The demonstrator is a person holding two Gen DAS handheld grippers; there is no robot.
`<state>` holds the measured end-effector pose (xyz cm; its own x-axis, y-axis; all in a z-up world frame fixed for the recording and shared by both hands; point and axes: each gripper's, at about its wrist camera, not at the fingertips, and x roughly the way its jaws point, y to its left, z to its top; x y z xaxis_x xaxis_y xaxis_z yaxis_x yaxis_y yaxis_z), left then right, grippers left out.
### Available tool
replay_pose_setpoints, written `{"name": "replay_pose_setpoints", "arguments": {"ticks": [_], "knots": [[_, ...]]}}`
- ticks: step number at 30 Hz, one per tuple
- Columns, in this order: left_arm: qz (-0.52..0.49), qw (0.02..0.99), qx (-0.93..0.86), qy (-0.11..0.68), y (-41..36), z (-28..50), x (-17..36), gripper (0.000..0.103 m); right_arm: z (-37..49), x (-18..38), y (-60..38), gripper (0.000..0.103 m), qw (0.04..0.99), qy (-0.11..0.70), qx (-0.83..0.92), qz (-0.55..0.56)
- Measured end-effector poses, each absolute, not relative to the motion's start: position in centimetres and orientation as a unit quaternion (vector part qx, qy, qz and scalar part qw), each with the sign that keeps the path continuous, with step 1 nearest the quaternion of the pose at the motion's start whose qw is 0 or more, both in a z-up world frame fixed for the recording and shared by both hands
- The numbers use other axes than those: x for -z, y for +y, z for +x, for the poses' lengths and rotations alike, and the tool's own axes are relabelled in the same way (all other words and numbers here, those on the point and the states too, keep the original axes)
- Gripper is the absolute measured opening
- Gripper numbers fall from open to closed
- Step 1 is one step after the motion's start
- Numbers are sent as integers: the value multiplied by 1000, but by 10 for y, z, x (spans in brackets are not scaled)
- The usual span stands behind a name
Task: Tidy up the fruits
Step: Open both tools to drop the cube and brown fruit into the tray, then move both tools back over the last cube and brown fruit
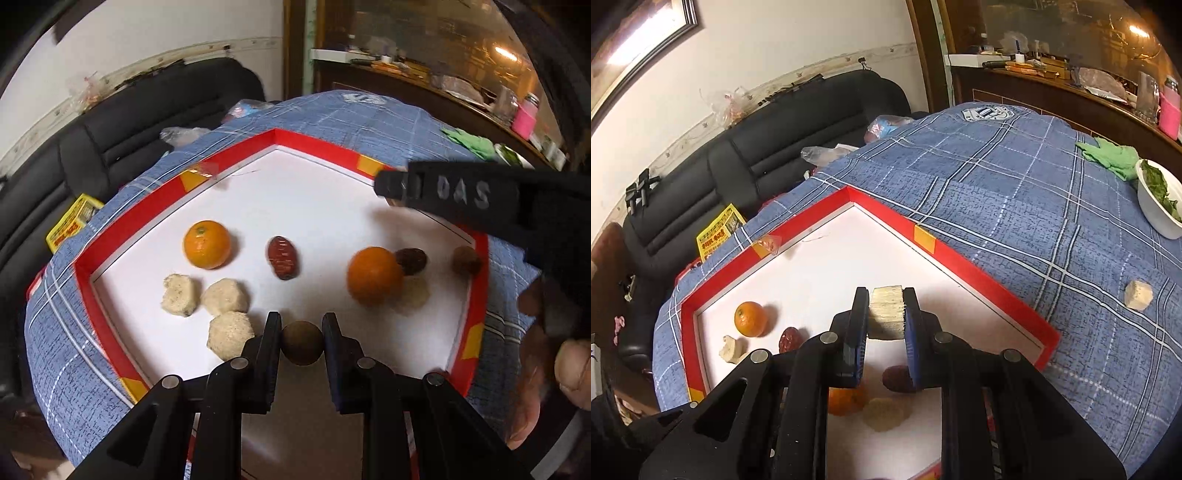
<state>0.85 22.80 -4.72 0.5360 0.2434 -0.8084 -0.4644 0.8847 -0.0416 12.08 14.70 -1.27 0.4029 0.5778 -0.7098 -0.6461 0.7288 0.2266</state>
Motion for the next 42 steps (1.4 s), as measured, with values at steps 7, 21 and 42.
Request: {"name": "replay_pose_setpoints", "arguments": {"ticks": [7, 21, 42], "knots": [[-164, 846, -216, 459, 241, 4, 46, 65, 118, 16, 144, 53, 829, 421, -364, -48], [-251, 873, -297, 295, 241, -44, -15, 72, 104, -30, -28, 61, 897, 349, -270, -1], [-71, 917, -72, 386, 57, 127, 17, 72, 202, 56, -159, 25, 892, 442, -96, -9]]}}
